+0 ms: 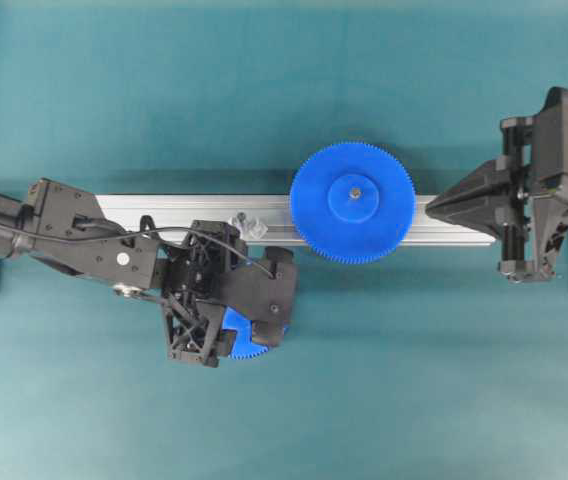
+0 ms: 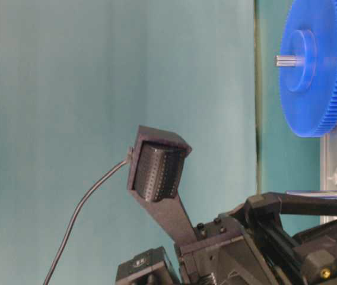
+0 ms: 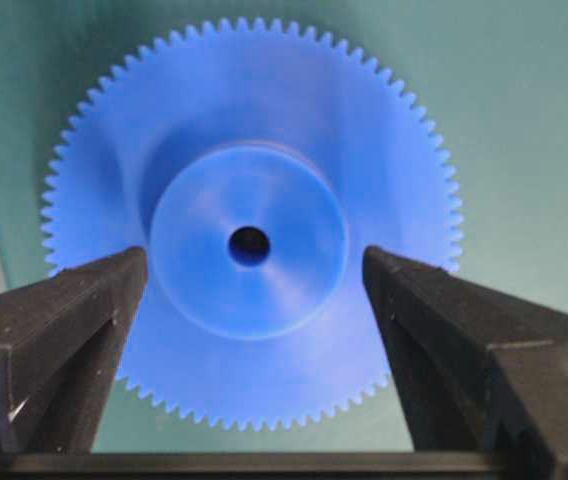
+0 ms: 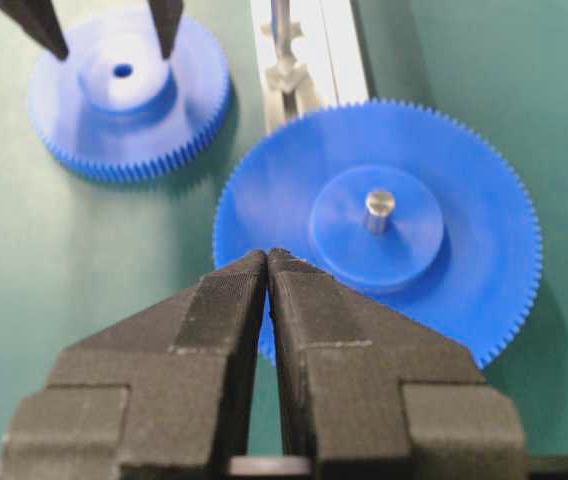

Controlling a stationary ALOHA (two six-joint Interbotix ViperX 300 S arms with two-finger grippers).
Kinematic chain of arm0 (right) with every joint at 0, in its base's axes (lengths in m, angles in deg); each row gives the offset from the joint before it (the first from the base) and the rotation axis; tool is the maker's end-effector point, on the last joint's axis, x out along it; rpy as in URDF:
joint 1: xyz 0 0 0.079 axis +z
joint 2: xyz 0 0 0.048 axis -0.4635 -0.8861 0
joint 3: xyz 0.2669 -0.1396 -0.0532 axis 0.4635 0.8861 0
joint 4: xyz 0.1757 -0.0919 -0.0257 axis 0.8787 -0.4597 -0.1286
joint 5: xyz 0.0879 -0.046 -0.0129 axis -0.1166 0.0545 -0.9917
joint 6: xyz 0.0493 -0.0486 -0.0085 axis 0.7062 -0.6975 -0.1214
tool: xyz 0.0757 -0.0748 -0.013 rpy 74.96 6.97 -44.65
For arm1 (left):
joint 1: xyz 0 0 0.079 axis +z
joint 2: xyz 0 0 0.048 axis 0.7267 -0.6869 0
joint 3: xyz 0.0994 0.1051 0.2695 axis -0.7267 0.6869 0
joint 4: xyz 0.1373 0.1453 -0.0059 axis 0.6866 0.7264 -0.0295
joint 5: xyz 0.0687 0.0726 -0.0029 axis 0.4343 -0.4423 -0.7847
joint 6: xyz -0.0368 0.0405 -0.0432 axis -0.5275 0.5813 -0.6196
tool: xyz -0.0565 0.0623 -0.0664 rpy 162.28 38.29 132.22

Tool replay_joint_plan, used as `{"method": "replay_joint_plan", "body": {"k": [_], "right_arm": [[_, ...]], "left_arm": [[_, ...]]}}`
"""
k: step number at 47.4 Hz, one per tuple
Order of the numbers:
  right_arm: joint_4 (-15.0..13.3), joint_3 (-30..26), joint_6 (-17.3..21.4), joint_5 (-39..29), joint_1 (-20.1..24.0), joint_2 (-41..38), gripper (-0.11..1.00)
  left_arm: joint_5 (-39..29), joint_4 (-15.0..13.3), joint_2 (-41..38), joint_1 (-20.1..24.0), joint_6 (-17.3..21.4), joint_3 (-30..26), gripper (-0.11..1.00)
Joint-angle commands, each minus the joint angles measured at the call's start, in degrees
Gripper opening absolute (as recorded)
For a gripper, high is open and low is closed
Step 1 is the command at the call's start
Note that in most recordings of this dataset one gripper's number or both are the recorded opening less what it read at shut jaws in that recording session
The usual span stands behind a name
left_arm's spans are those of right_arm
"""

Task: Insert the small gear onto the shaft.
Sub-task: 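Lower the left gripper and grasp the small blue gear's hub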

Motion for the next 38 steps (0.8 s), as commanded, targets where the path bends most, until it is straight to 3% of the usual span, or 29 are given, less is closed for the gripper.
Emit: {"method": "replay_joint_plan", "body": {"k": [1, 38], "right_arm": [[0.1, -1.2, 0.5, 0.6, 0.2, -0.4, 0.15], [0.6, -0.8, 0.5, 0.6, 0.2, 0.1, 0.15]], "left_arm": [[0.2, 0.1, 0.4, 0.2, -0.1, -1.1, 0.9], [-0.2, 0.1, -3.3, 0.6, -1.4, -2.8, 0.9]]}}
